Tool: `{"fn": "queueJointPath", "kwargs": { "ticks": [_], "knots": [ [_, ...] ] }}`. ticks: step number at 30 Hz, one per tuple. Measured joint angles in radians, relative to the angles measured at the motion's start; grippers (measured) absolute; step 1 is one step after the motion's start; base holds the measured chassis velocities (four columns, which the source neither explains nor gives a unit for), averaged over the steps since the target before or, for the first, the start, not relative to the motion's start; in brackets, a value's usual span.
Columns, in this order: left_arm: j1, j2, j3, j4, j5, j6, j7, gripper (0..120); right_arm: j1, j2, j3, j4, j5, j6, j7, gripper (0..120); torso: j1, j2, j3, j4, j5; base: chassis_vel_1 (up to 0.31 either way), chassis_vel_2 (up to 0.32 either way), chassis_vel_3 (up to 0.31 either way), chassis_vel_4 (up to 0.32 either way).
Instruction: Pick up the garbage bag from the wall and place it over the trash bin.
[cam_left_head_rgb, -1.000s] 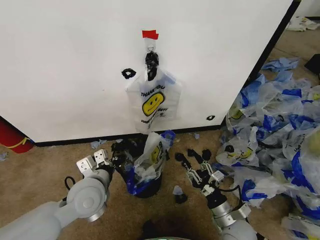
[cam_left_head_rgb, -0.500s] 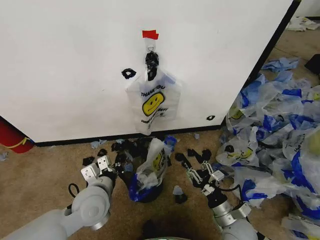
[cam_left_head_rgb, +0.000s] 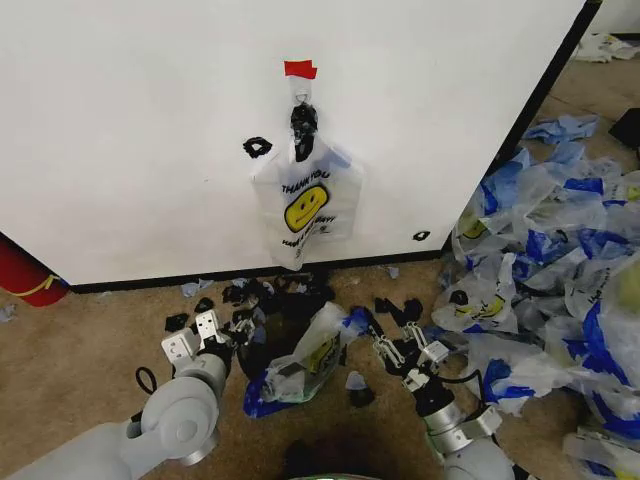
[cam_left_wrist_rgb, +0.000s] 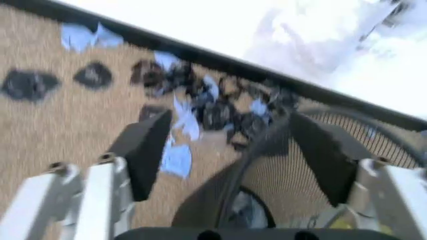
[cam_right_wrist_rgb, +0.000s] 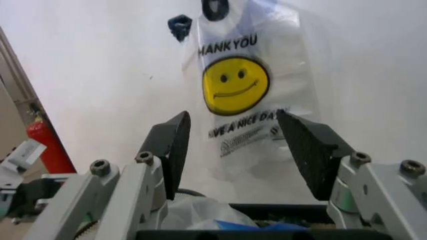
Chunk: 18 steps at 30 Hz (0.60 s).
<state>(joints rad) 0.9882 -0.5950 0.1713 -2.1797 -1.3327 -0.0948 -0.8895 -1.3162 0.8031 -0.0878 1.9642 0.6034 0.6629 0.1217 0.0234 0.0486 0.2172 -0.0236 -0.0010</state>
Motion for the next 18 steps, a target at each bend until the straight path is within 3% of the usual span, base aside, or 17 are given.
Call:
{"fn": "queueJointPath", "kwargs": {
  "ticks": [5, 11, 15, 18],
  "knots": [
    [-0.003, 0.028, -0.025, -0.003, 0.044, -0.002, 0.032, 94, -0.010, -0.034, -0.033, 0.056, 0.013, -0.039, 0.067, 50, 0.000, 0.000, 0.000, 0.0001, 0.0001, 0.000, 0.000, 0.000, 0.000],
    [-0.032, 0.029, -0.001, 0.007, 0.043, -0.001, 0.035, 95, -0.014, -0.079, -0.105, 0.200, 0.094, -0.200, 0.301, 50, 0.000, 0.000, 0.000, 0.0000, -0.0001, 0.000, 0.000, 0.000, 0.000],
    [-0.046, 0.019, 0.026, 0.022, 0.043, -0.001, 0.042, 96, -0.004, -0.095, -0.151, 0.312, 0.172, -0.311, 0.427, 59, 0.000, 0.000, 0.000, 0.0000, -0.0001, 0.000, 0.000, 0.000, 0.000],
    [-0.054, 0.011, 0.039, 0.036, 0.046, -0.001, 0.046, 96, 0.004, -0.103, -0.188, 0.368, 0.218, -0.366, 0.494, 56, 0.000, 0.000, 0.000, 0.0000, -0.0002, 0.000, 0.000, 0.000, 0.000]
  ]
}}
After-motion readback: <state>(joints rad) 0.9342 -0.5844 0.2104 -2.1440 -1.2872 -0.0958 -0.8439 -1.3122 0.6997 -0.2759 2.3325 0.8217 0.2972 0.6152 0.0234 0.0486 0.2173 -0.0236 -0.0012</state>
